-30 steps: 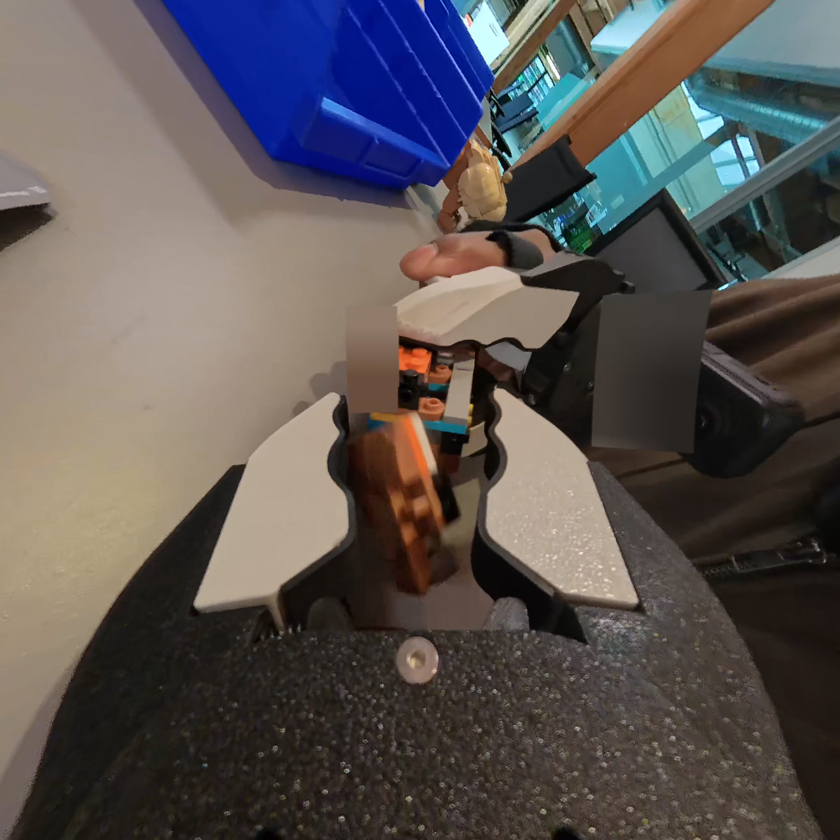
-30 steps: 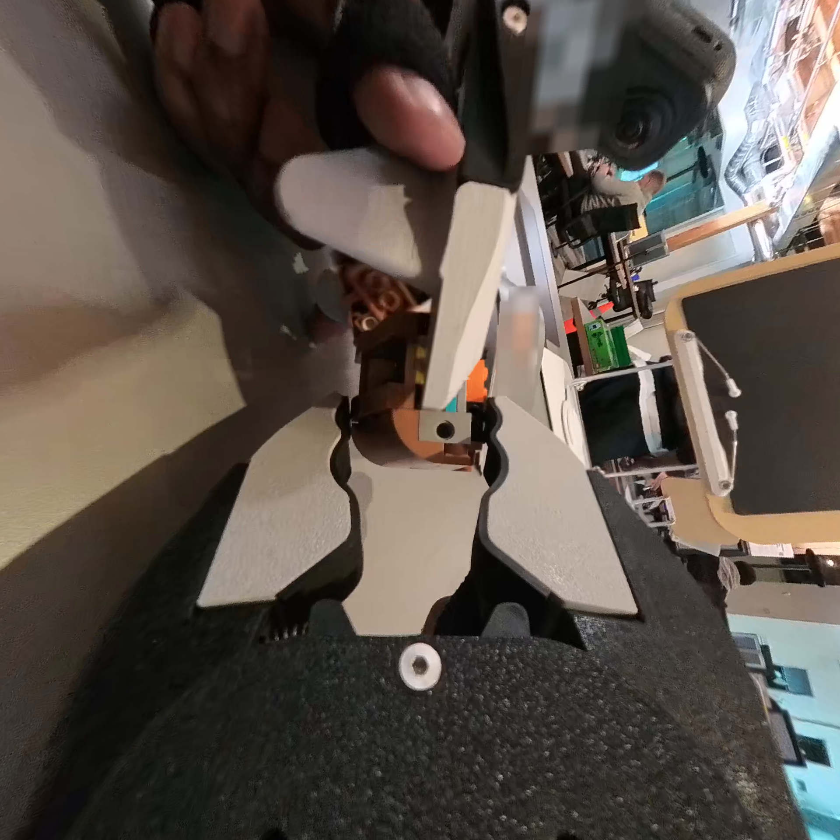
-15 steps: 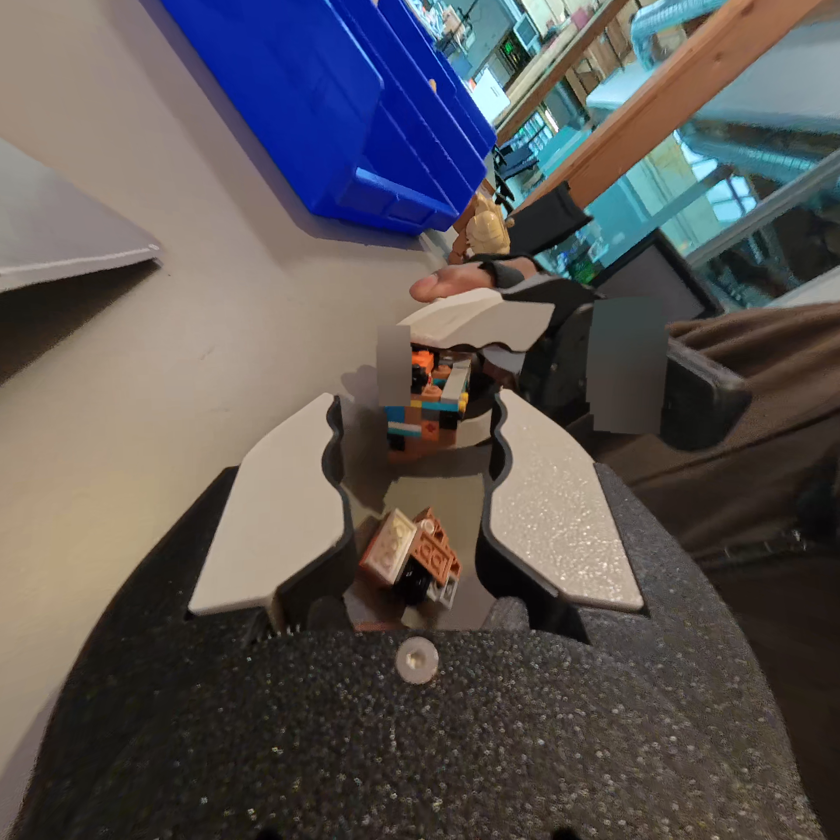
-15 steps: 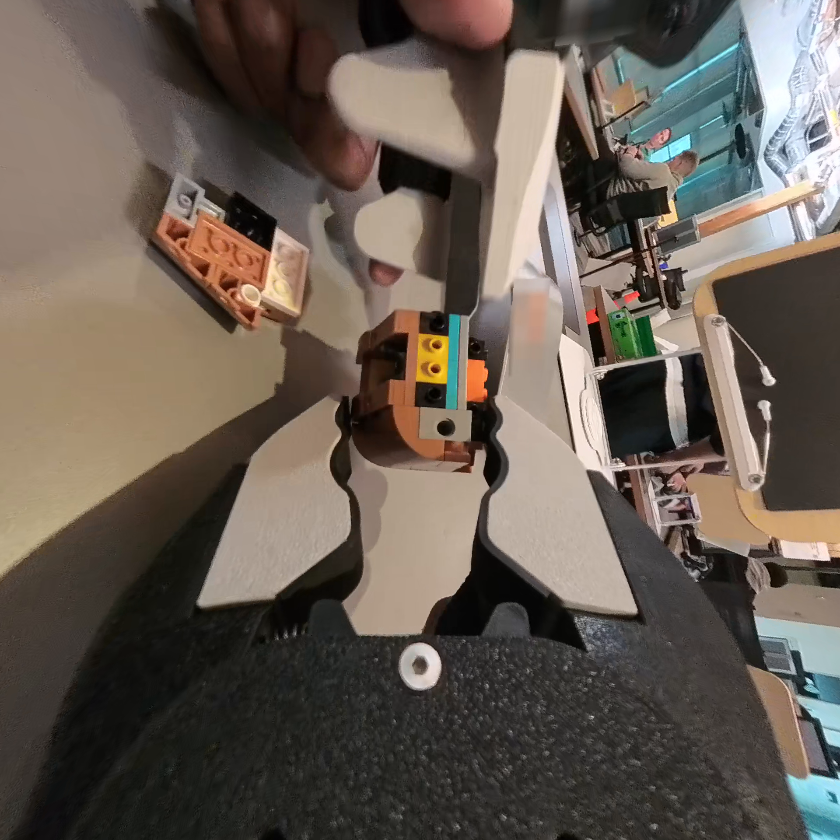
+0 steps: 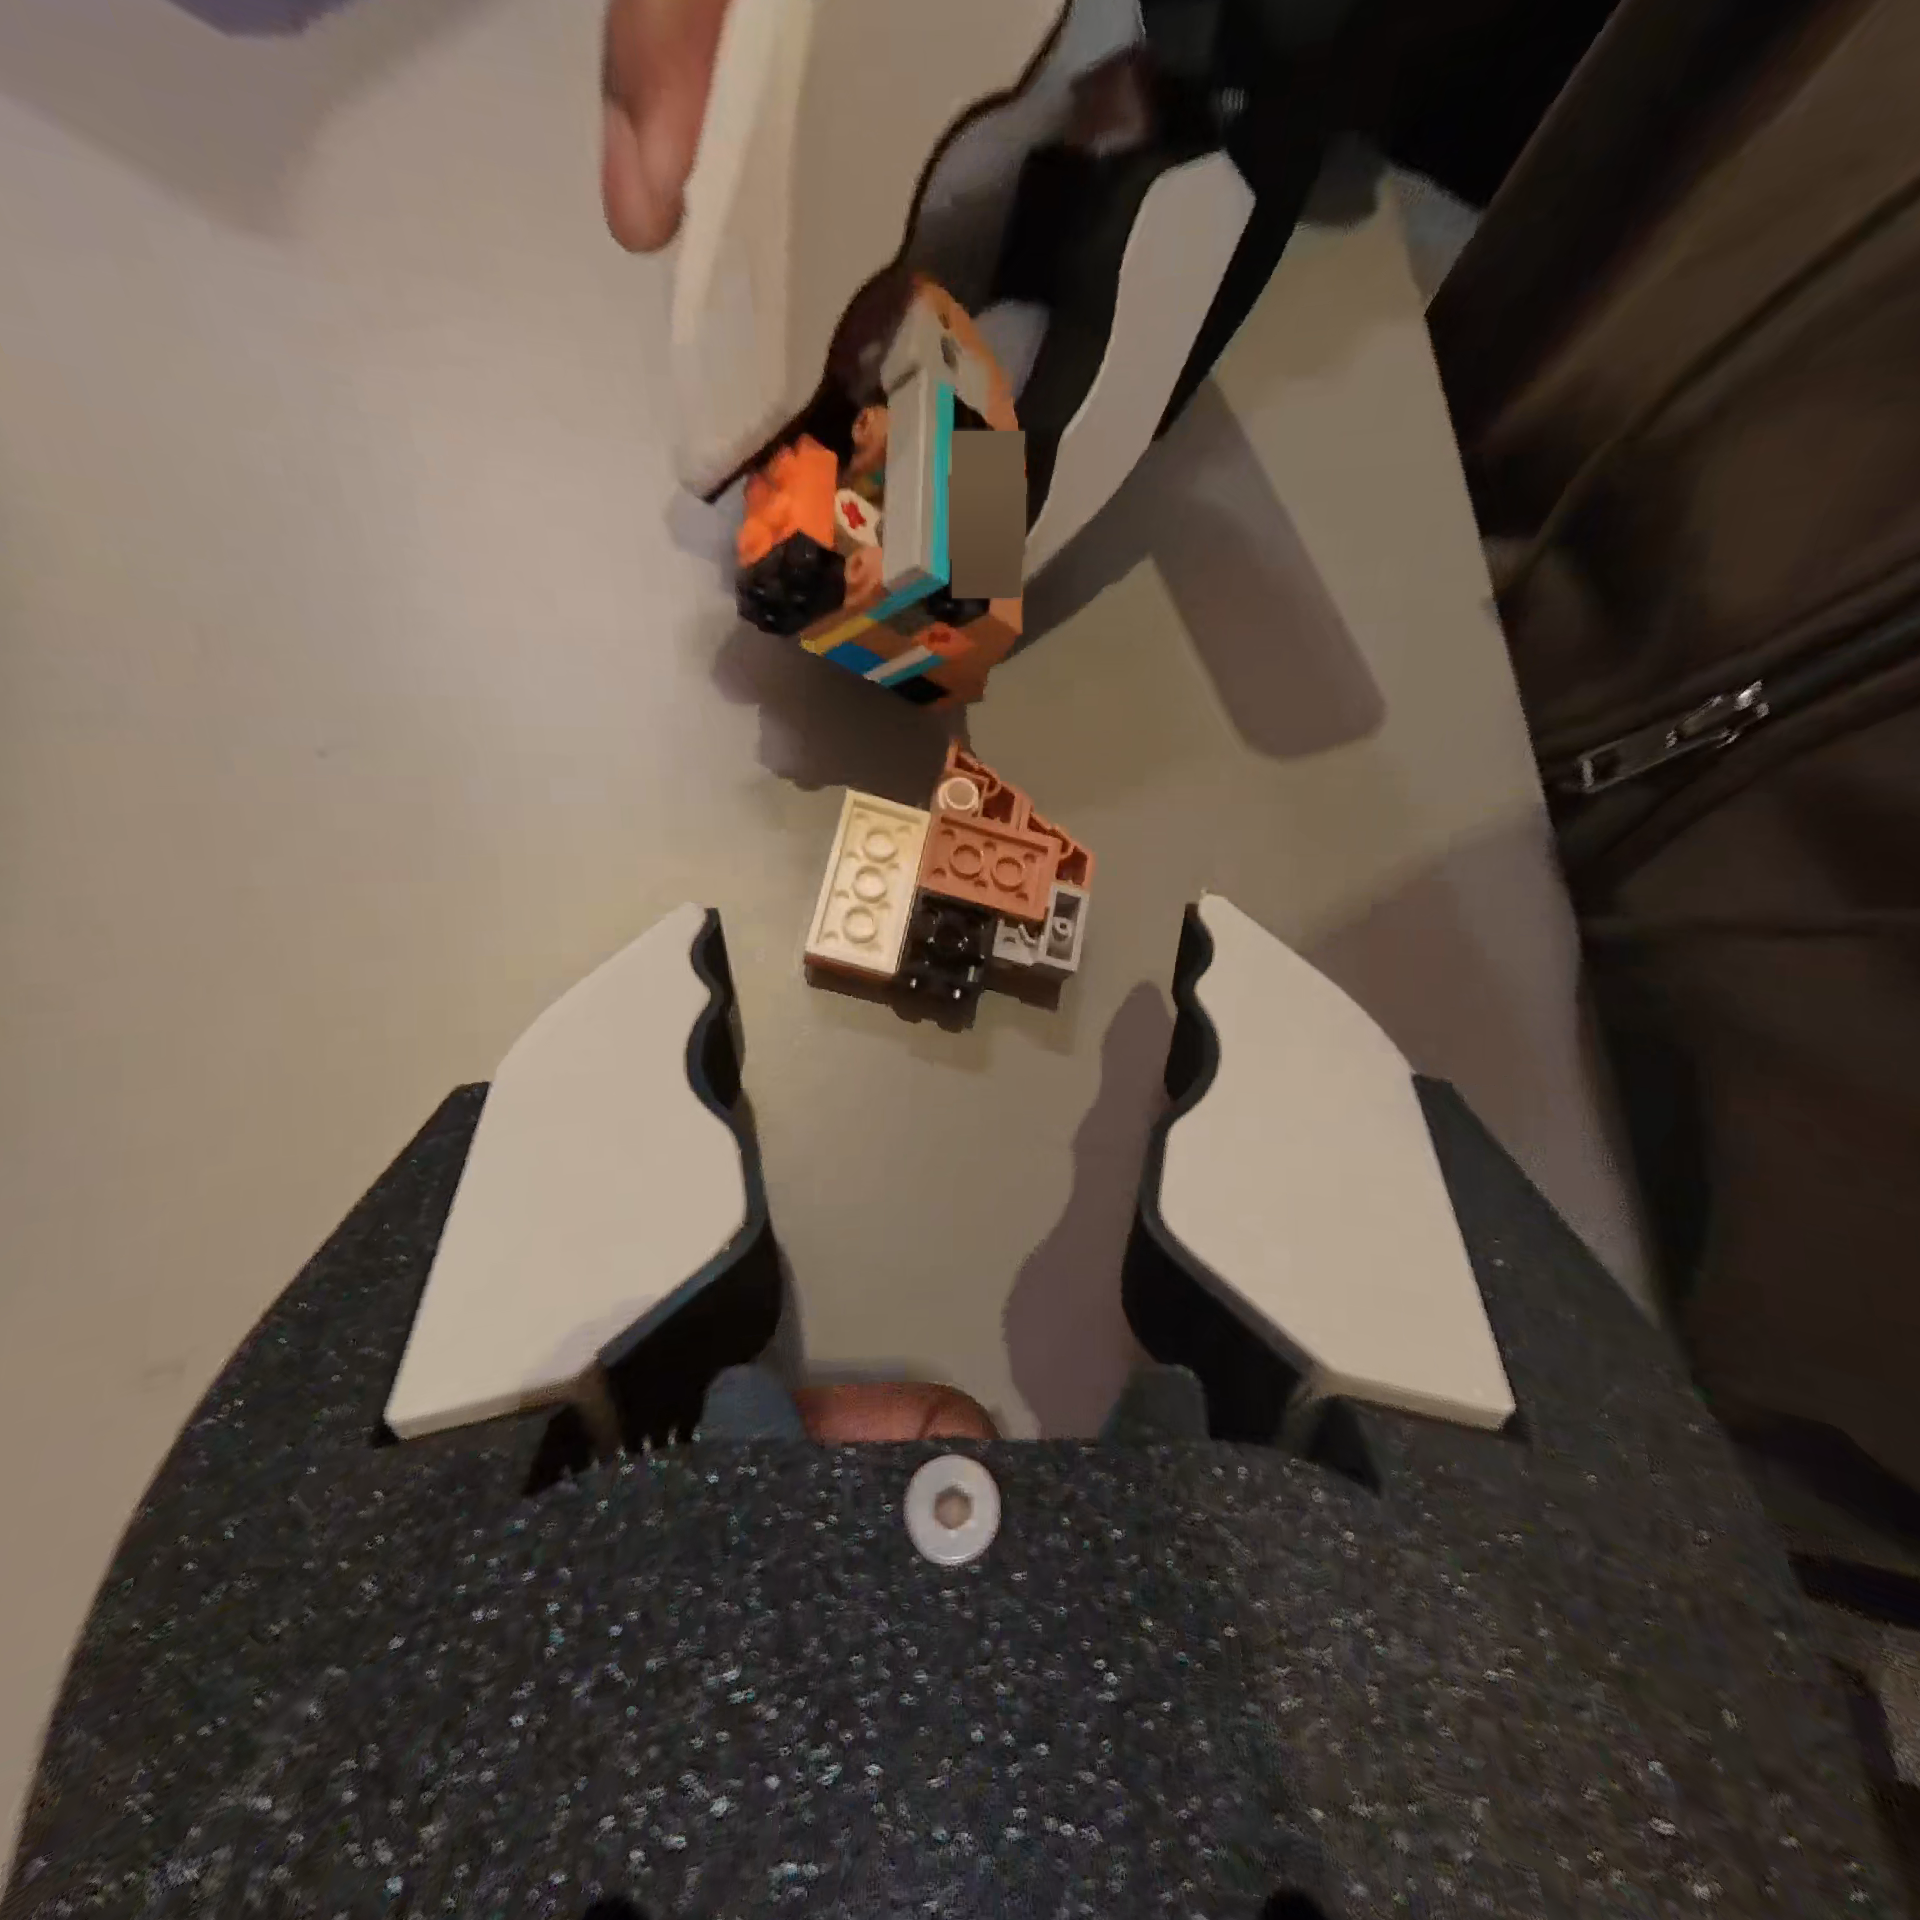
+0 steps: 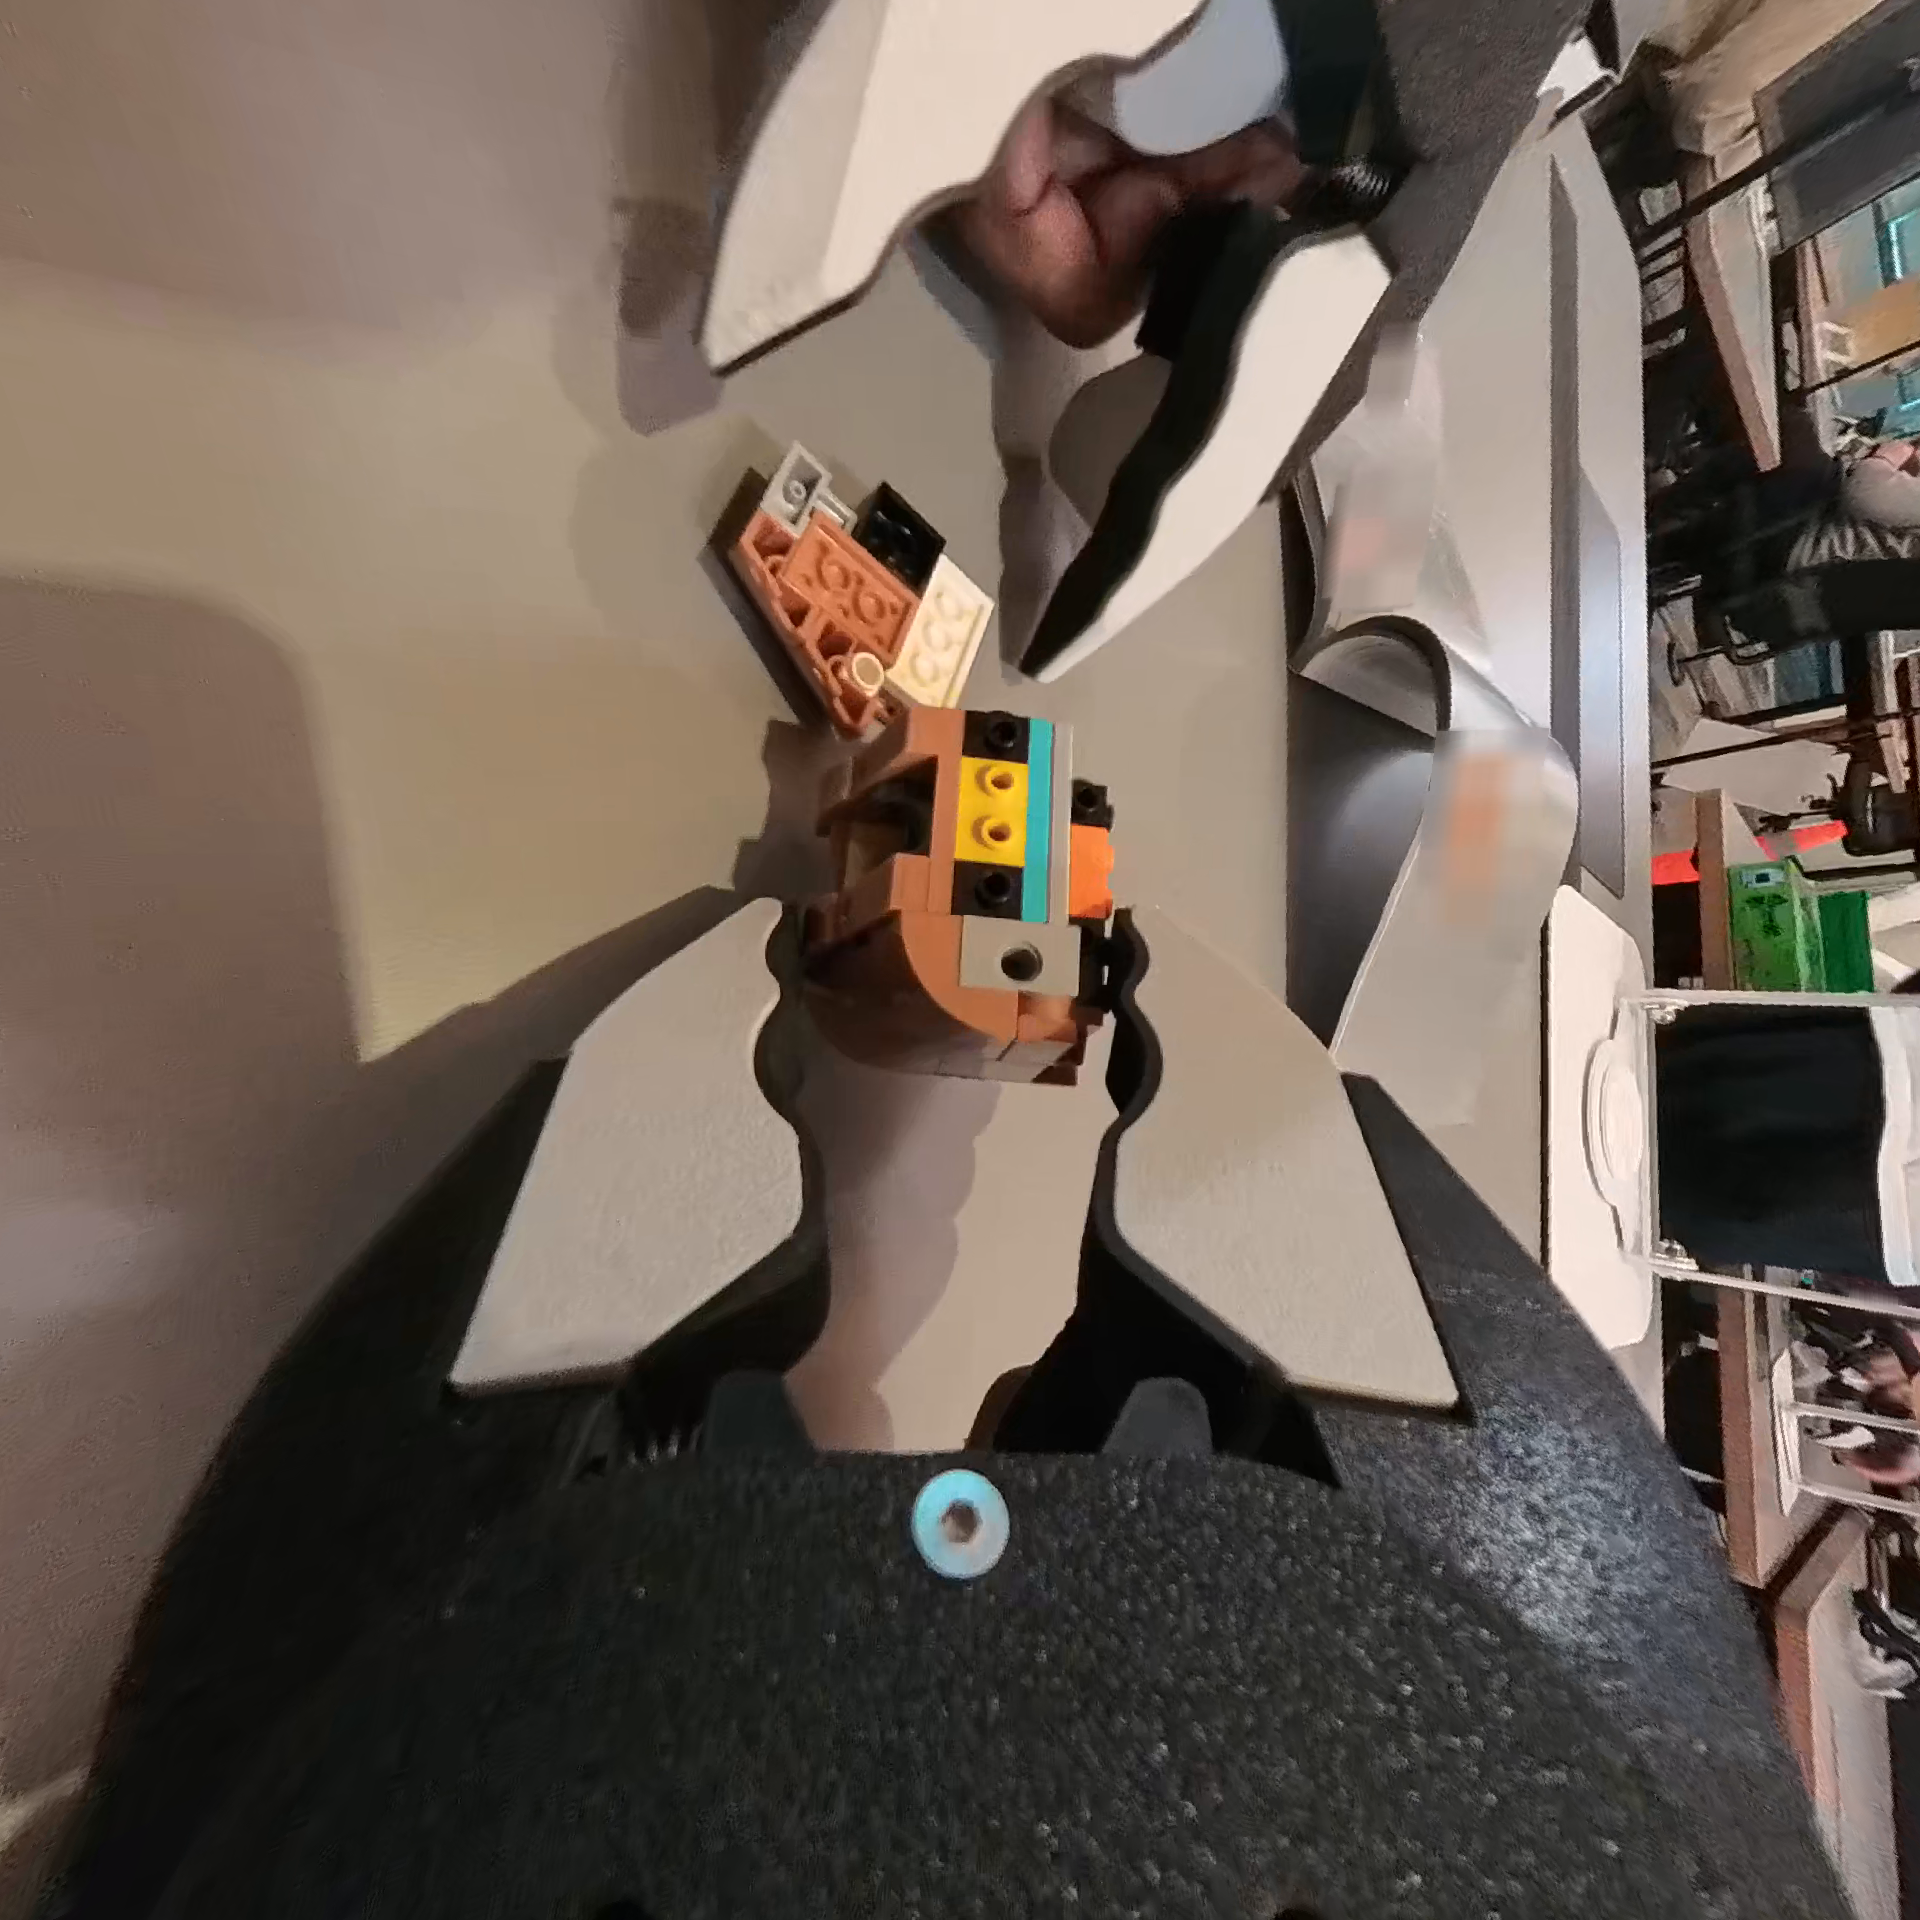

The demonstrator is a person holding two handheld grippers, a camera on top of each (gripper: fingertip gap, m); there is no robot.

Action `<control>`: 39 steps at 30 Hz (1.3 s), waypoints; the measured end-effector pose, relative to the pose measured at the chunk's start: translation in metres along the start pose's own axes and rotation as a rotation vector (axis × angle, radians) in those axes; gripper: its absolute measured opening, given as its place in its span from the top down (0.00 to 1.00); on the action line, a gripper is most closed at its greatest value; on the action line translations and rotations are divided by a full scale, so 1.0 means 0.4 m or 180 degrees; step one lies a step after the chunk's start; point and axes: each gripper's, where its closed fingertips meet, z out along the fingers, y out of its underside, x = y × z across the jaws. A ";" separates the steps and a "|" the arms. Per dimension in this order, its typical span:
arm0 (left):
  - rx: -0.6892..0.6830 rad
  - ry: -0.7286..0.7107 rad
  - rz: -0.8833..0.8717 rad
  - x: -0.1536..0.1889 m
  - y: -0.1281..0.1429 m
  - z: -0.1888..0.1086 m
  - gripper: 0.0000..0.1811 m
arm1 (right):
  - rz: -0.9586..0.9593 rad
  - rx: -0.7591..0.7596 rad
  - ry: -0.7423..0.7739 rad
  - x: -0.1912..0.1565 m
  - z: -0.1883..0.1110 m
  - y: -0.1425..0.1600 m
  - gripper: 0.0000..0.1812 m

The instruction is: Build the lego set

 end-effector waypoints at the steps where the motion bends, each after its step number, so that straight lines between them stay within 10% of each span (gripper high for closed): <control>1: -0.0061 -0.0013 0.0047 0.002 0.006 0.005 0.55 | -0.0037 -0.0007 0.0031 0.001 0.000 0.000 0.68; 26: -0.0128 -0.0363 0.0137 -0.027 -0.004 0.025 0.70 | -0.3090 -0.0734 0.0468 0.013 -0.022 -0.009 0.70; 39: -0.0009 -0.0358 0.0042 -0.008 -0.040 0.049 0.70 | -0.1761 -0.0875 0.0699 0.029 -0.042 0.064 0.75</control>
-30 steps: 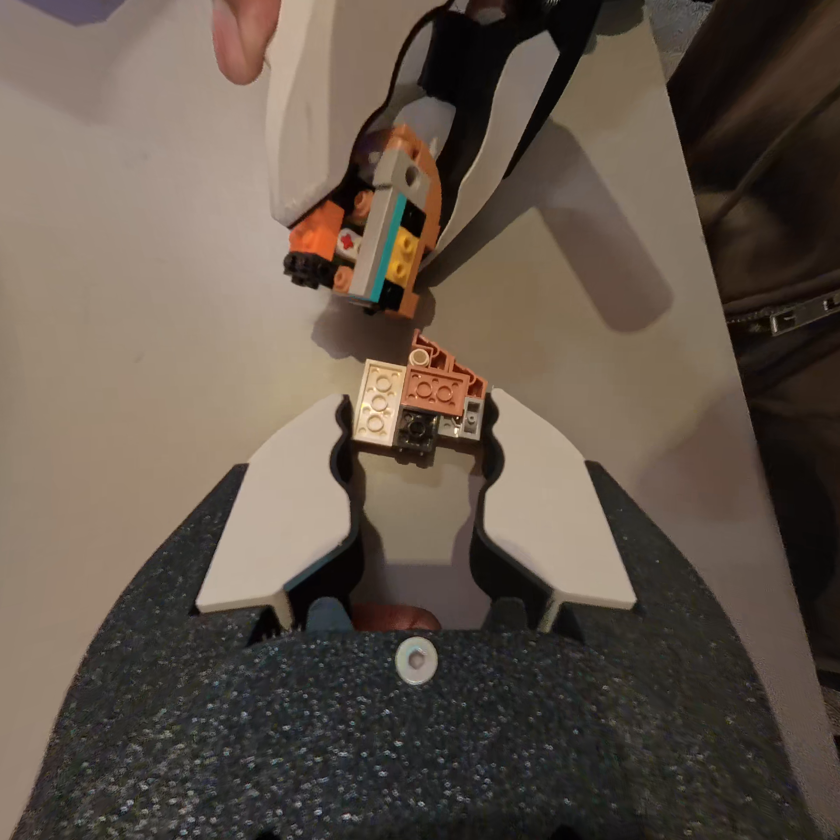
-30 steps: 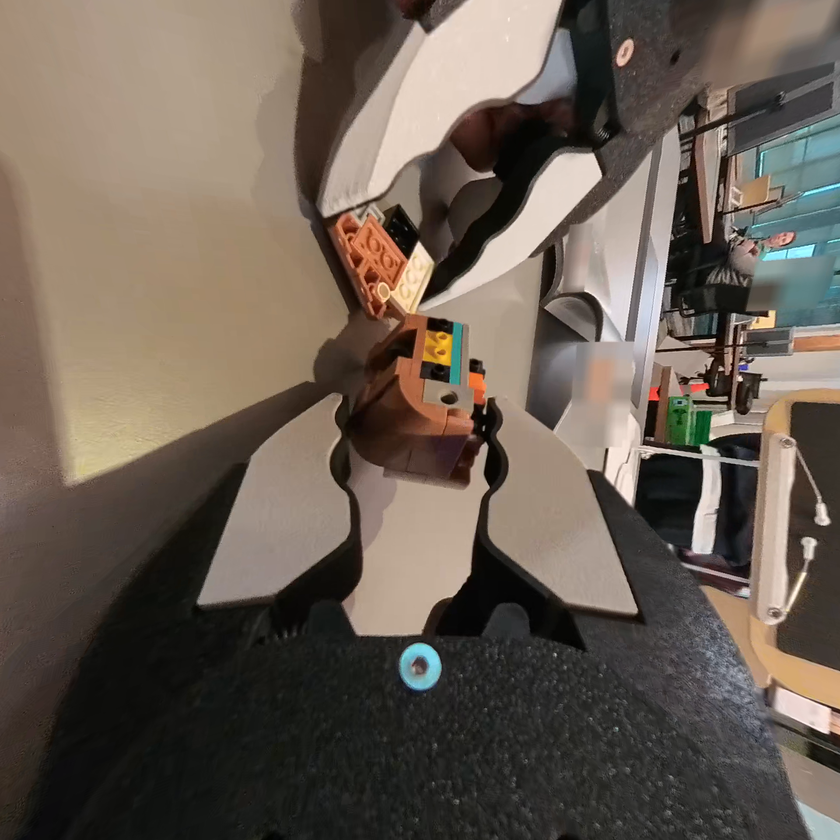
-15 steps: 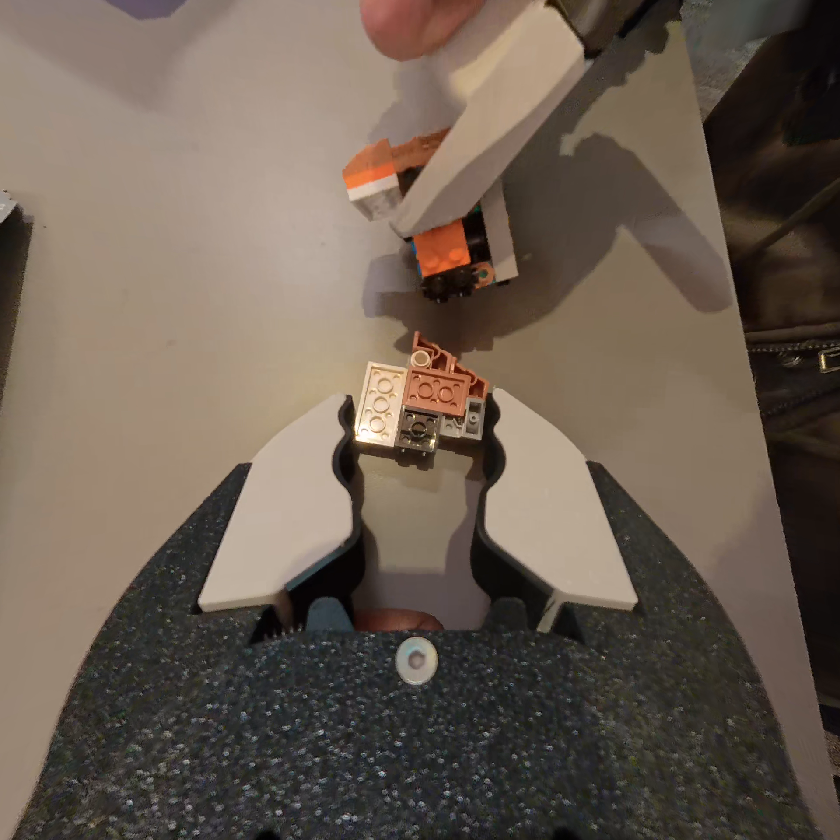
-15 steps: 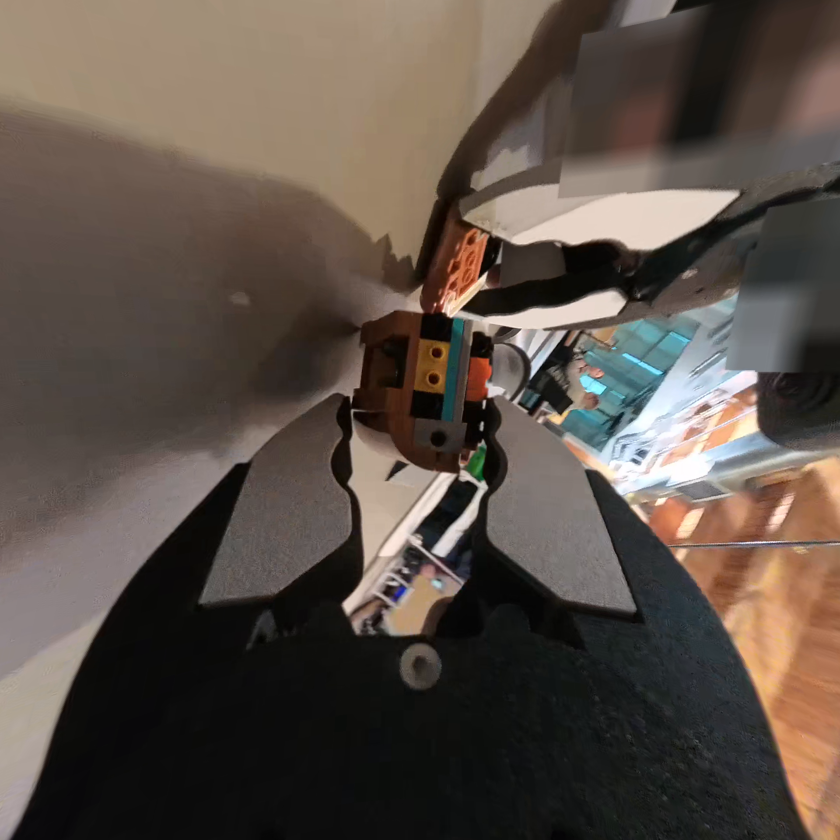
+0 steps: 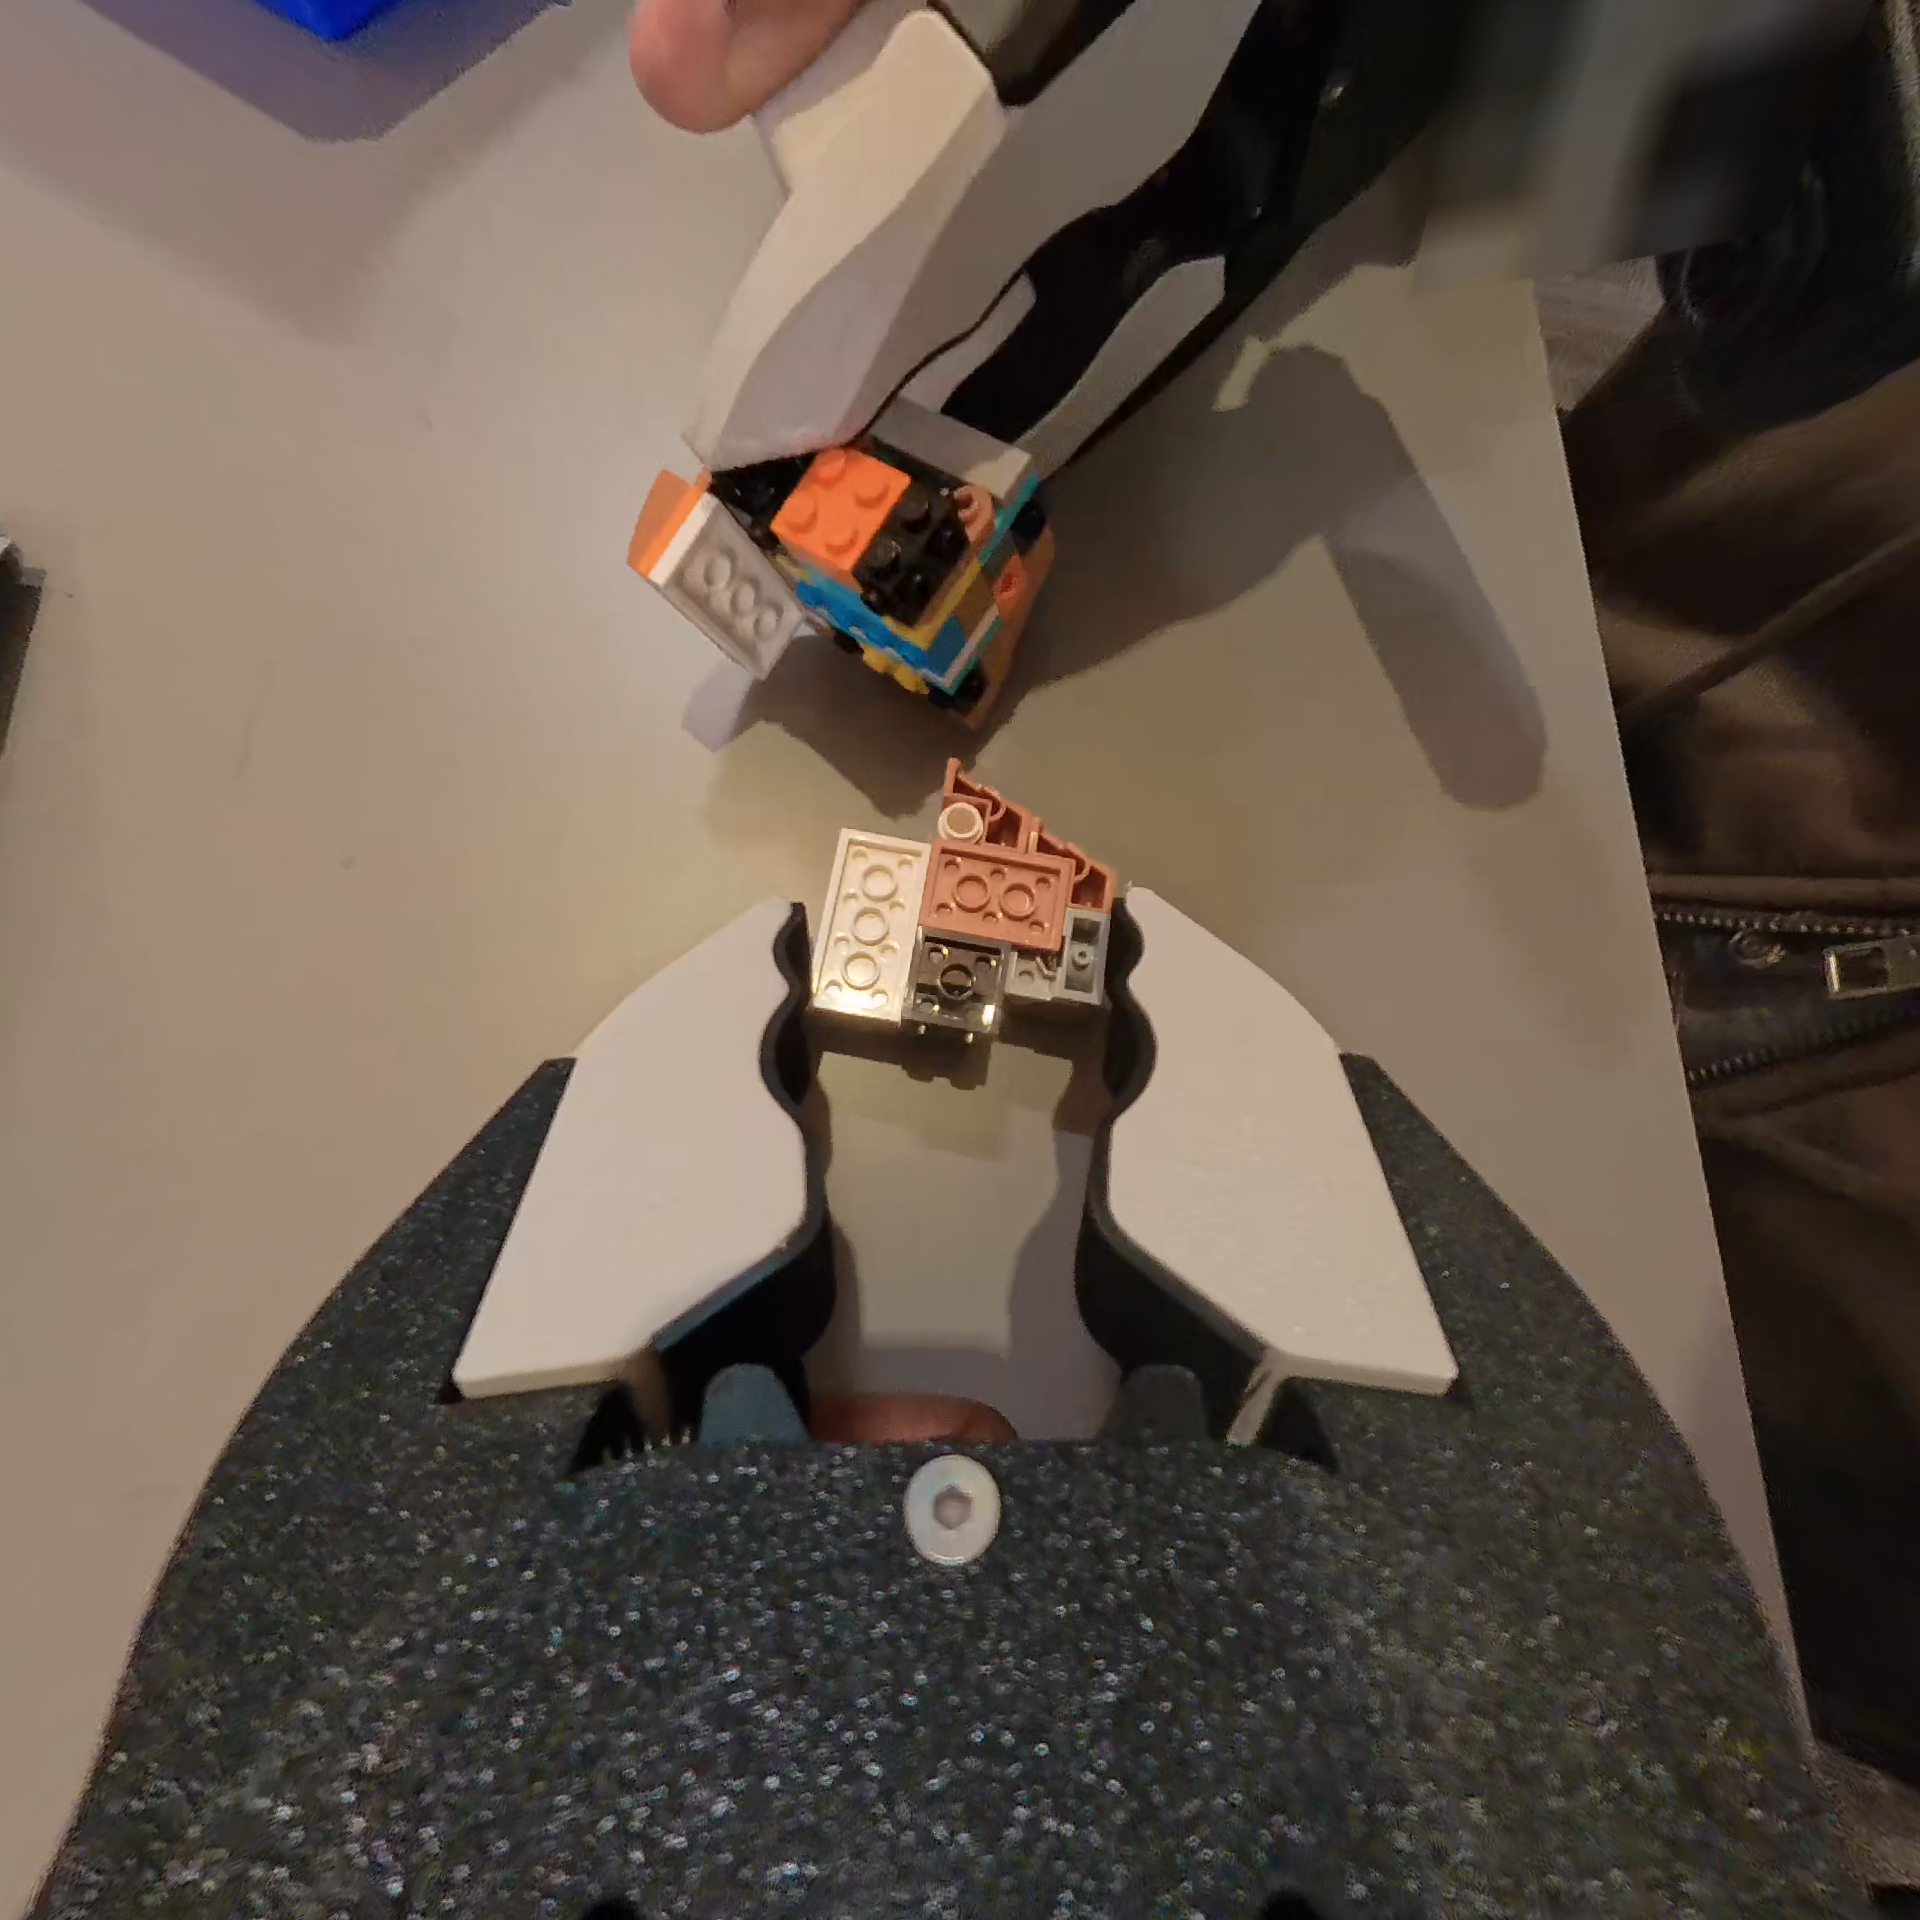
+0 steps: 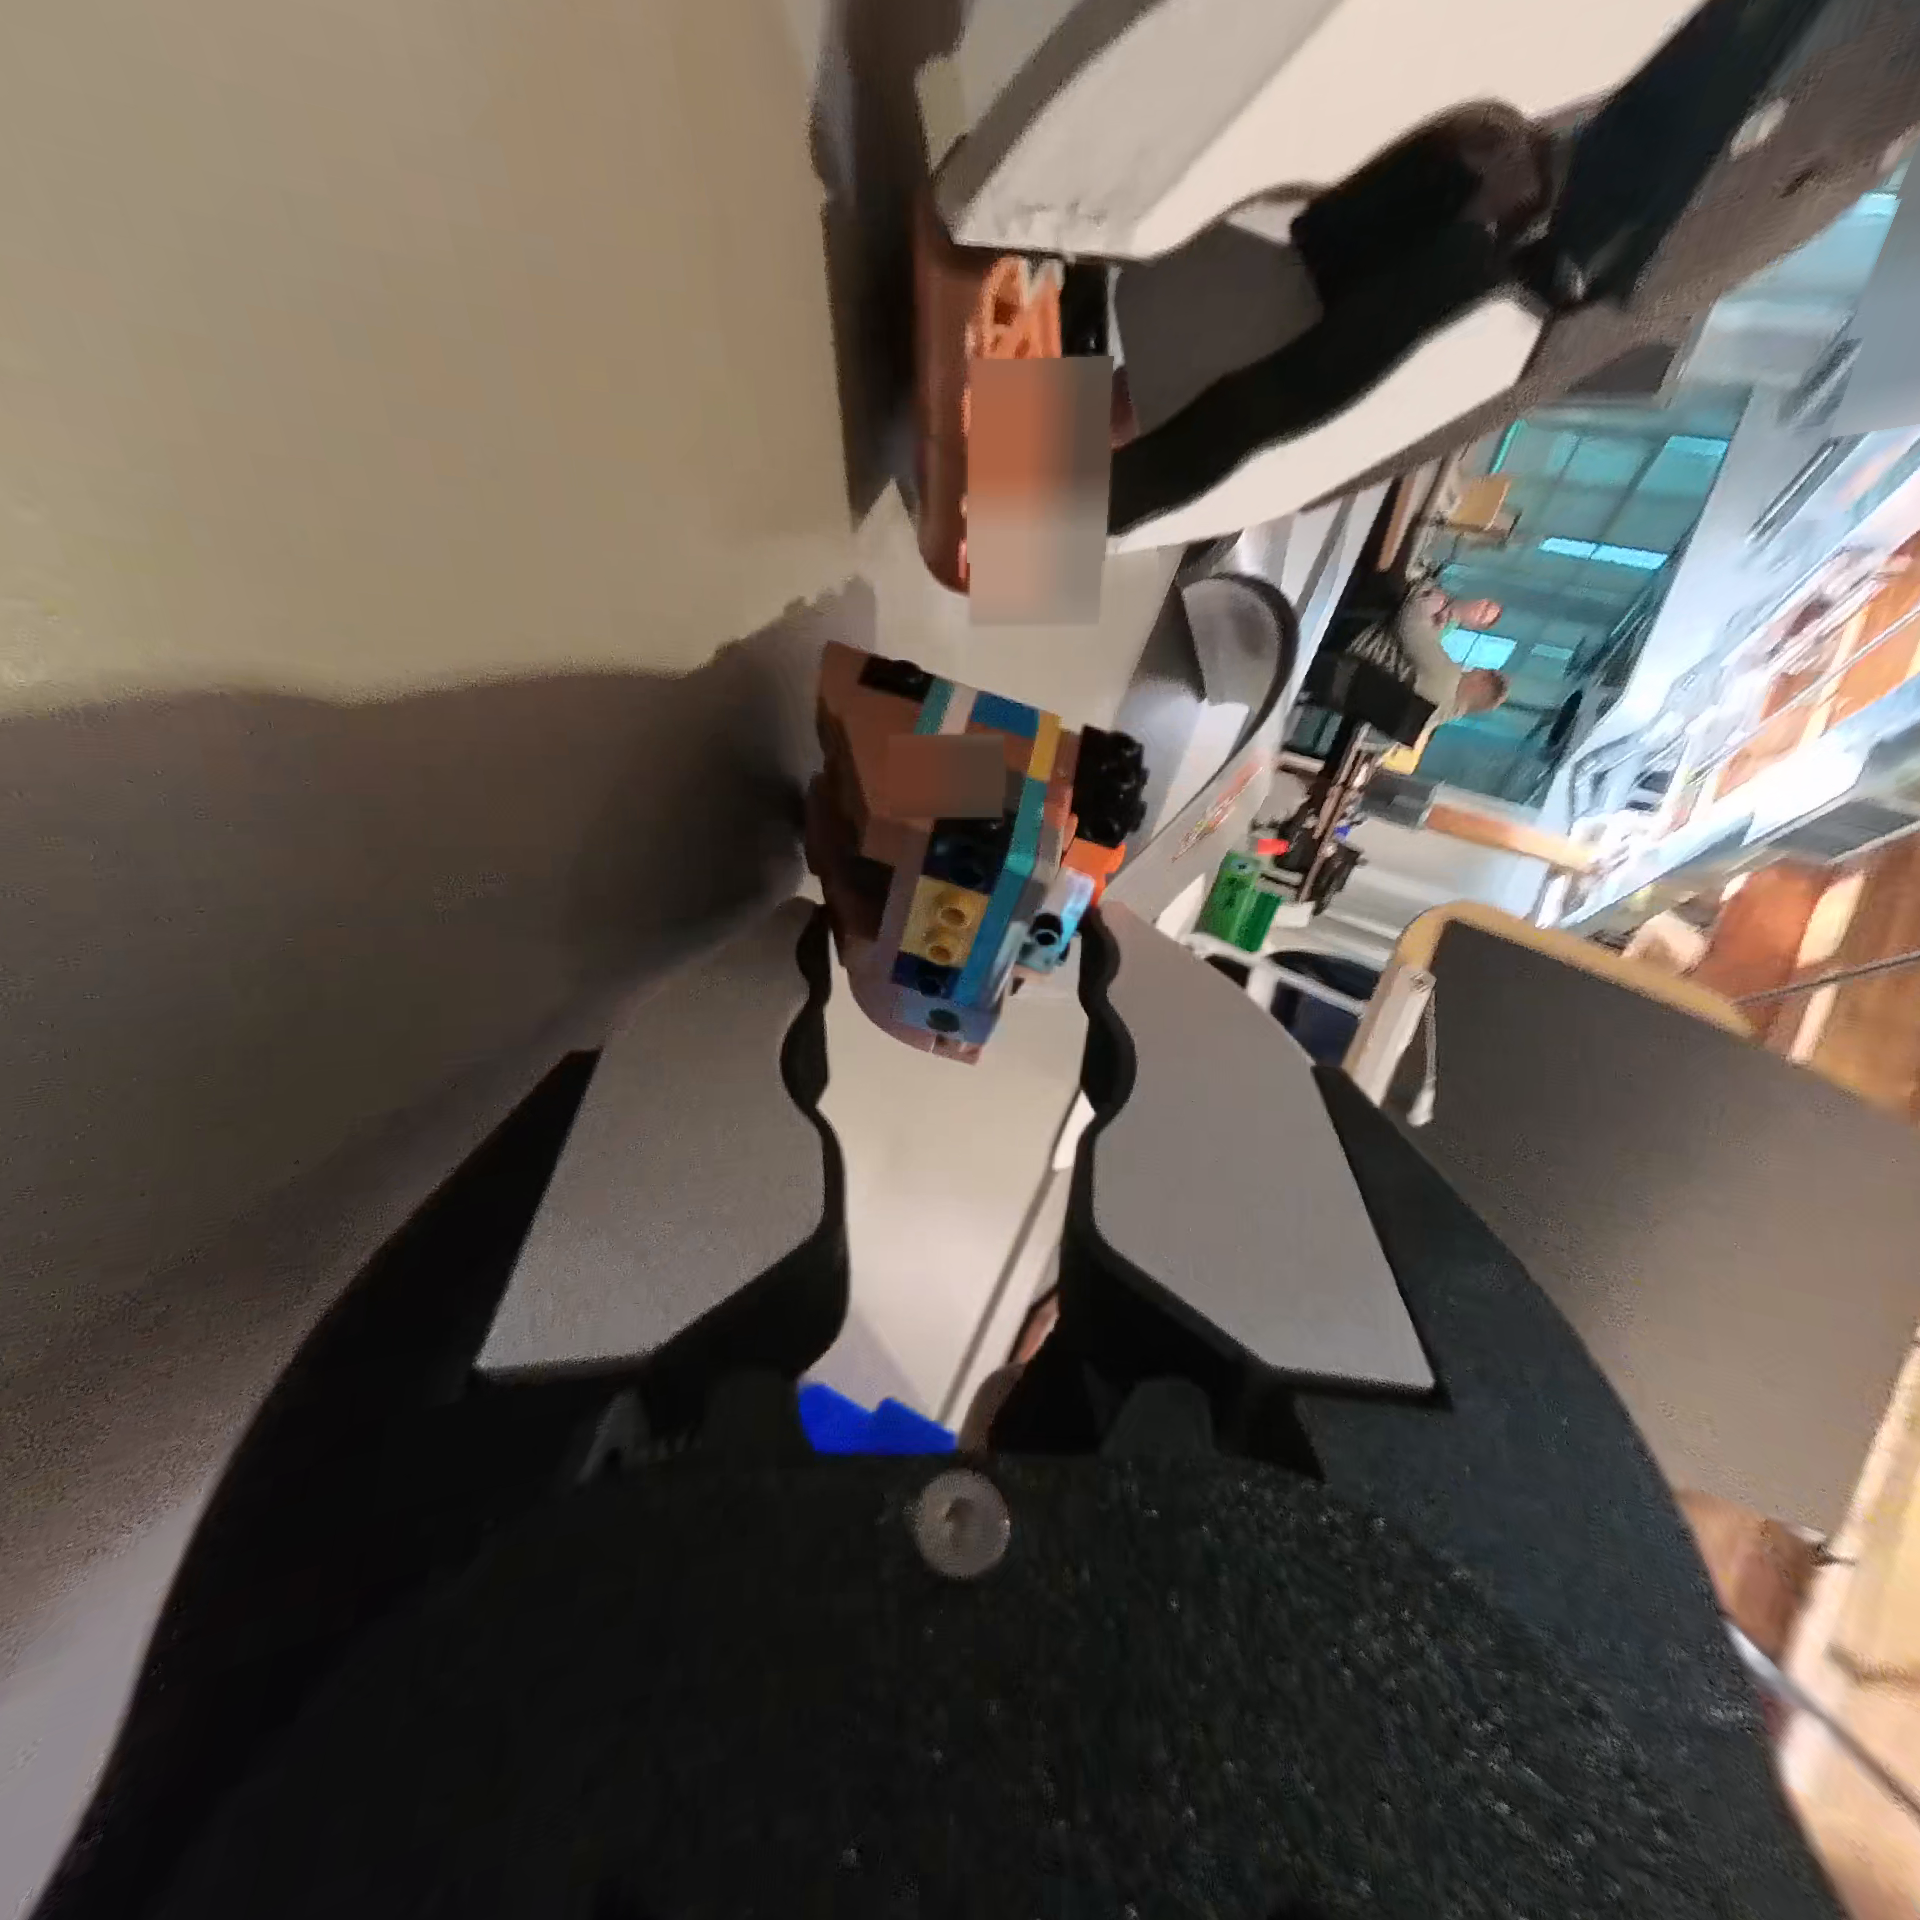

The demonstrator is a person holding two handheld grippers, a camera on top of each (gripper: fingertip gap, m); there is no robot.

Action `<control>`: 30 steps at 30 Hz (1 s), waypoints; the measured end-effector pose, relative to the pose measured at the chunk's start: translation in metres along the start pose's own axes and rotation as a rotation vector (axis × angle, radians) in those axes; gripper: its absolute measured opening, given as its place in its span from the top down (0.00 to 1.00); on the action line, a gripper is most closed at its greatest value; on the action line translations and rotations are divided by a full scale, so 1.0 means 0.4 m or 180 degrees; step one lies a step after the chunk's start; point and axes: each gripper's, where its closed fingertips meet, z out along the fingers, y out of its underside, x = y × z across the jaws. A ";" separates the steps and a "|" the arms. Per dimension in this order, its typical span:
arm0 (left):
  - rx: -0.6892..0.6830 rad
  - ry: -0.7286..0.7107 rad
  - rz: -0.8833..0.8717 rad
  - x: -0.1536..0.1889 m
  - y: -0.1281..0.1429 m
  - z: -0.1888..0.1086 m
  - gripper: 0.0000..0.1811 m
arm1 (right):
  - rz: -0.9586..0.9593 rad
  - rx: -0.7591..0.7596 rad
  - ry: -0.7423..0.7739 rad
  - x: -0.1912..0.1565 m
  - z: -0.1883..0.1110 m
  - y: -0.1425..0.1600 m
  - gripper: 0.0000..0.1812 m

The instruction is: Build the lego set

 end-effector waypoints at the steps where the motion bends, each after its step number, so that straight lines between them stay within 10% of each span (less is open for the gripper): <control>1: 0.0016 -0.0005 -0.0034 -0.001 -0.004 0.002 0.70 | 0.0119 -0.0016 -0.0048 -0.002 -0.001 0.004 0.74; 30: 0.0586 0.0115 -0.0202 0.005 -0.078 -0.056 0.72 | 0.0403 -0.0353 -0.0215 0.040 -0.128 0.055 0.70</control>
